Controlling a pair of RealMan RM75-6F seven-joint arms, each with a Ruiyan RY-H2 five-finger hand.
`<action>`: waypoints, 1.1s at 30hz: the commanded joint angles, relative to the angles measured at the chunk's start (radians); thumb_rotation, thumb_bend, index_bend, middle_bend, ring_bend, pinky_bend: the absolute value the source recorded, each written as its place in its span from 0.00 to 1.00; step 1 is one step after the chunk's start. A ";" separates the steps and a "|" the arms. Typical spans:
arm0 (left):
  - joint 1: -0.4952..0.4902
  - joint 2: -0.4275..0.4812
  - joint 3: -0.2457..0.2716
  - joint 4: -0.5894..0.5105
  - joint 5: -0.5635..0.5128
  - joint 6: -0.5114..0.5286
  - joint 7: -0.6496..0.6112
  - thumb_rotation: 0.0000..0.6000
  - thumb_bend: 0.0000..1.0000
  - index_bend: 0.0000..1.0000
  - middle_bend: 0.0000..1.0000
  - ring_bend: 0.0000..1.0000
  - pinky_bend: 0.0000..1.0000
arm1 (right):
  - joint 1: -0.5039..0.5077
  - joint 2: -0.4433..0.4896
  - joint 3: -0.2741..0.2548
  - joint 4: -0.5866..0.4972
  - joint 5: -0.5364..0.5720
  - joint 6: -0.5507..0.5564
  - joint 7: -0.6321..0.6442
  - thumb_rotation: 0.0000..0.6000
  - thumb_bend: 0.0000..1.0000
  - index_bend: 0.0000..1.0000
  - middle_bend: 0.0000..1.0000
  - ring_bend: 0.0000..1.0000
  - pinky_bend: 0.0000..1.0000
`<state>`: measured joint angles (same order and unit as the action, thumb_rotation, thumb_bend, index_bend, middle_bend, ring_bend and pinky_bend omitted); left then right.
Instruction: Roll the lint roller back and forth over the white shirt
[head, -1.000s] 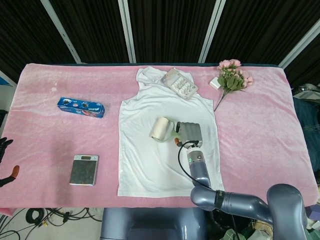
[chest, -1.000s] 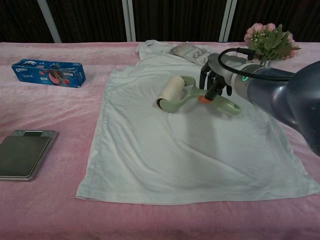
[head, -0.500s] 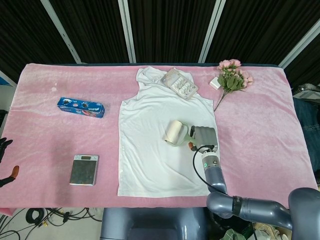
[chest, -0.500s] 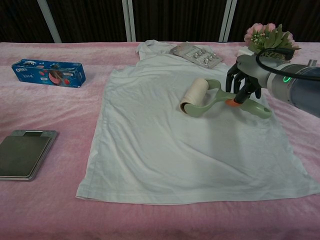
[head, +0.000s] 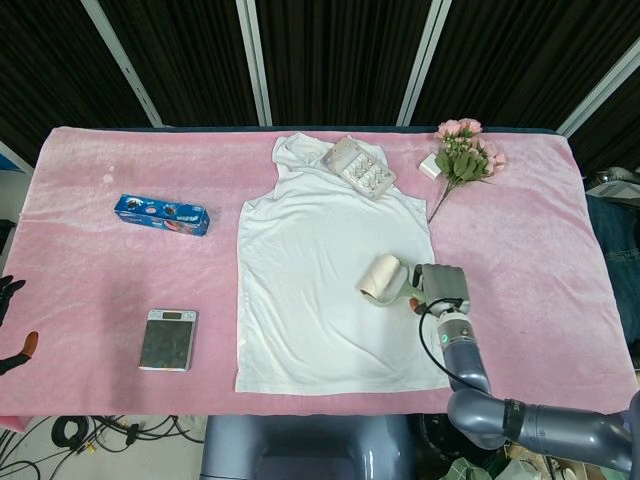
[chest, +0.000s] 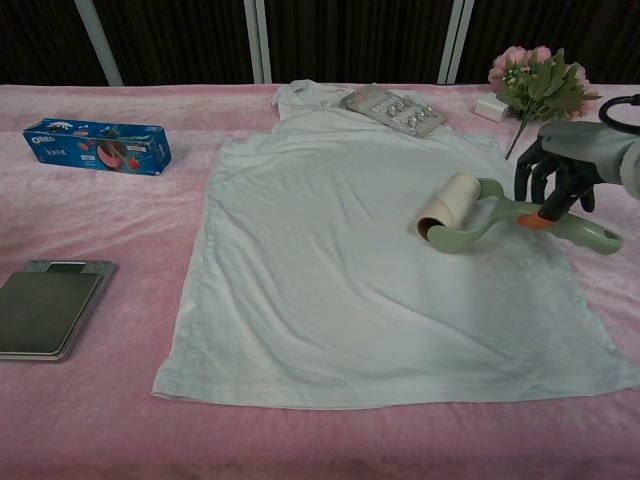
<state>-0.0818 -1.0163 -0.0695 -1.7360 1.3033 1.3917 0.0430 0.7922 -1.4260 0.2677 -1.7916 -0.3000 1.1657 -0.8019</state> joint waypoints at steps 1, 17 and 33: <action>0.000 0.000 0.000 -0.001 0.000 0.001 0.000 1.00 0.39 0.13 0.06 0.04 0.08 | -0.008 0.028 -0.002 -0.019 0.010 -0.006 0.005 1.00 0.53 0.68 0.65 0.61 0.60; 0.002 0.002 -0.003 -0.001 -0.001 0.005 -0.009 1.00 0.39 0.13 0.06 0.04 0.08 | 0.083 0.012 0.019 0.059 0.112 -0.122 0.025 1.00 0.53 0.68 0.65 0.61 0.60; 0.002 0.005 -0.004 -0.002 0.000 0.002 -0.017 1.00 0.39 0.13 0.06 0.04 0.08 | 0.234 -0.086 0.044 0.158 0.235 -0.145 -0.030 1.00 0.53 0.69 0.65 0.61 0.60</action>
<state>-0.0802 -1.0110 -0.0735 -1.7382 1.3033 1.3939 0.0263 1.0140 -1.5009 0.3071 -1.6456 -0.0788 1.0266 -0.8228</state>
